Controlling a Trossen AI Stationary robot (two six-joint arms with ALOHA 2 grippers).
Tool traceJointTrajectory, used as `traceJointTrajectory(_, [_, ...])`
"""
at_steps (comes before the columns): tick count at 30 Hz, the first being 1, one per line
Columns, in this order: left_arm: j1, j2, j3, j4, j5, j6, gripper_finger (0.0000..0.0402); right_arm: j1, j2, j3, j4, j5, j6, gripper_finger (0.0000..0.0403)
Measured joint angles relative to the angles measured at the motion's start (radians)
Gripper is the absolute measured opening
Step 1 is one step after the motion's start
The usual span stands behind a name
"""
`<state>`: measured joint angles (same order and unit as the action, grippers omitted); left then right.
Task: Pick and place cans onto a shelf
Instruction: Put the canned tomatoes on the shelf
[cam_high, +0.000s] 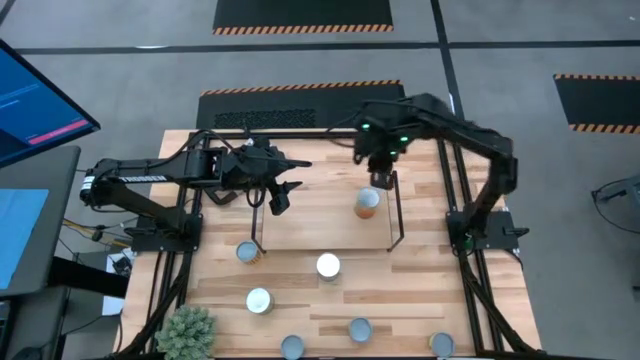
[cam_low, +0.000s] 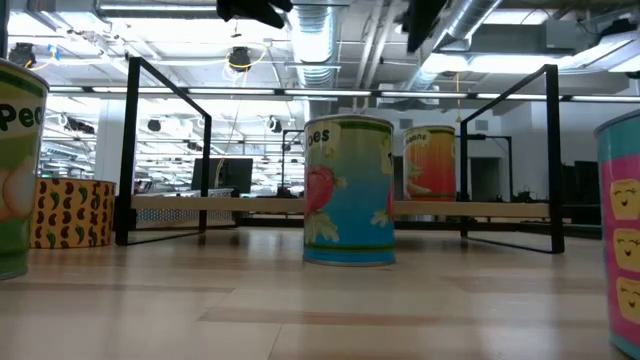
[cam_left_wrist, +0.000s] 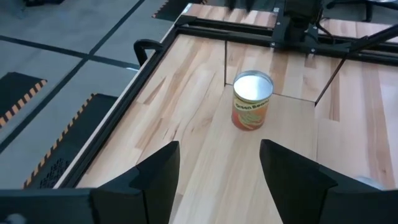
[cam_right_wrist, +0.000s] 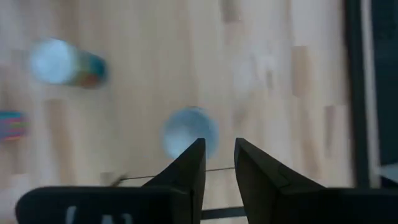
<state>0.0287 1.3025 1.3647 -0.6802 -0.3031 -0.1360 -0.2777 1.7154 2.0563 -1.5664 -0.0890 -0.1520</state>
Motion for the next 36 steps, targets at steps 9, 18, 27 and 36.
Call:
traceJointTrajectory(9, [0.0,0.0,0.0,-0.026,-0.073,-0.033,0.0212,0.147,-0.118,-0.072,0.176,-0.124,0.006,0.0108])
traceJointTrajectory(18, [-0.016,-0.008,0.0,-0.14,-0.107,-0.137,0.0212,0.316,-0.049,-0.175,0.429,-0.11,0.115,0.0107])
traceJointTrajectory(27, [-0.145,-0.151,0.0,-0.378,-0.109,-0.184,0.0212,0.325,0.004,-0.17,0.542,-0.014,0.3,0.0107])
traceJointTrajectory(36, [-0.297,-0.238,0.0,-0.534,-0.13,-0.363,0.0212,0.408,0.191,-0.175,0.55,-0.023,0.372,0.0113])
